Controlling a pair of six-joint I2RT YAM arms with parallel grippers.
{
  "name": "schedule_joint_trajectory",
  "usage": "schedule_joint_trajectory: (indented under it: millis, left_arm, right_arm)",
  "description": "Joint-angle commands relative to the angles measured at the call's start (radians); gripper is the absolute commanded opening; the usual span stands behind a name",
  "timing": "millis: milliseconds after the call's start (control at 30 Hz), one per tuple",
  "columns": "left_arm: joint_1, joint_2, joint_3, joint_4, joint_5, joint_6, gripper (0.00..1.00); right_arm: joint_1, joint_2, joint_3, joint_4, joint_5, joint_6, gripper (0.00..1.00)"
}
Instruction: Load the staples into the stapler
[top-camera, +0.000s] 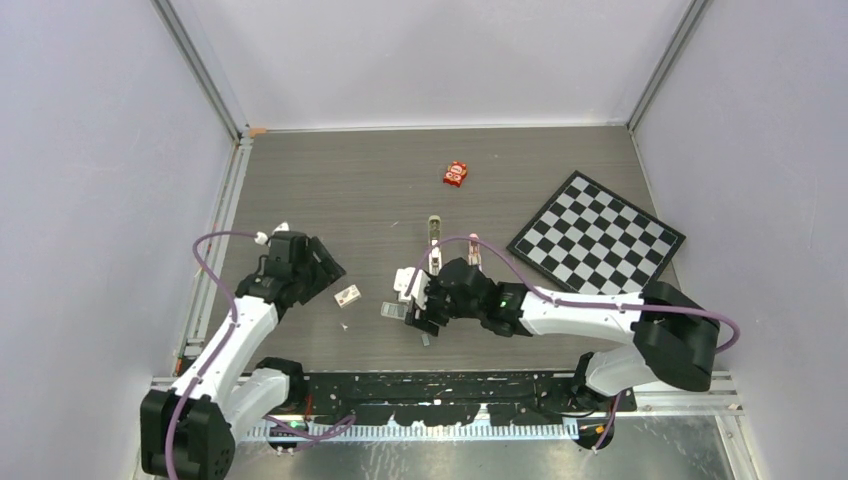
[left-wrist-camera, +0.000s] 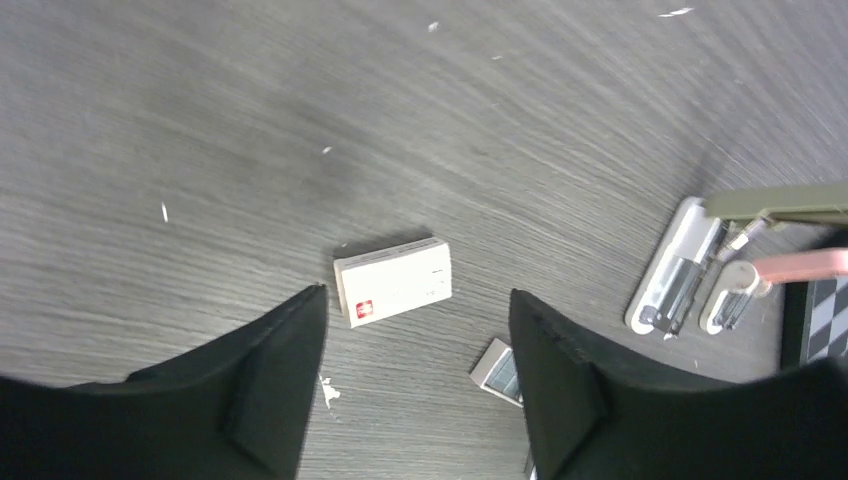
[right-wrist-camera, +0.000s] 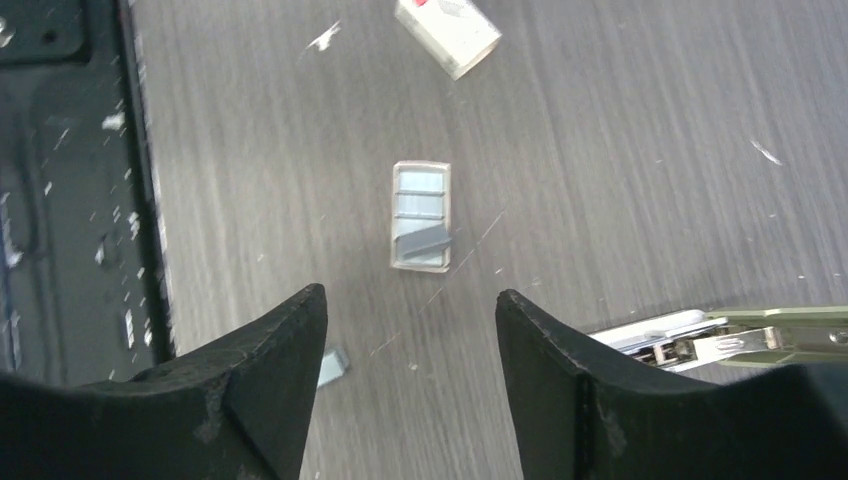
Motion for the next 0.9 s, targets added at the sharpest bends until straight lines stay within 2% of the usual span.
schedule_joint_trajectory:
  millis: [0,67,167,300,433,700,867]
  left_arm:
    - [0.004,-0.063,0.109,-0.073,-0.002,0.085,0.72]
    - [0.005,-0.080,0.144,-0.099,0.003,0.130,0.79]
    - [0.005,-0.105,0.164,-0.126,0.018,0.180,0.99]
    - [0.005,-0.145,0.143,-0.108,0.114,0.265,1.00]
    - [0.004,-0.177,0.124,-0.075,0.164,0.267,1.00]
    - [0.004,-0.132,0.197,-0.161,0.164,0.349,1.00]
    - [0.004,-0.128,0.178,-0.131,0.181,0.357,1.00]
  right_arm:
    - [-0.004,-0.069,-0.037,-0.189,-0.154,-0.129,0.65]
    - [-0.003,-0.091,-0.040,-0.239,-0.184,-0.141,0.64]
    - [-0.004,-0.099,-0.035,-0.310,-0.192,-0.167,0.63]
    - [-0.004,-0.078,-0.042,-0.346,-0.163,-0.198,0.60]
    - [-0.004,-0.048,-0.028,-0.335,-0.166,-0.205,0.58]
    - [-0.004,0.038,0.034,-0.355,-0.209,-0.230,0.57]
    - [-0.002,0.085,0.078,-0.362,-0.235,-0.246,0.55]
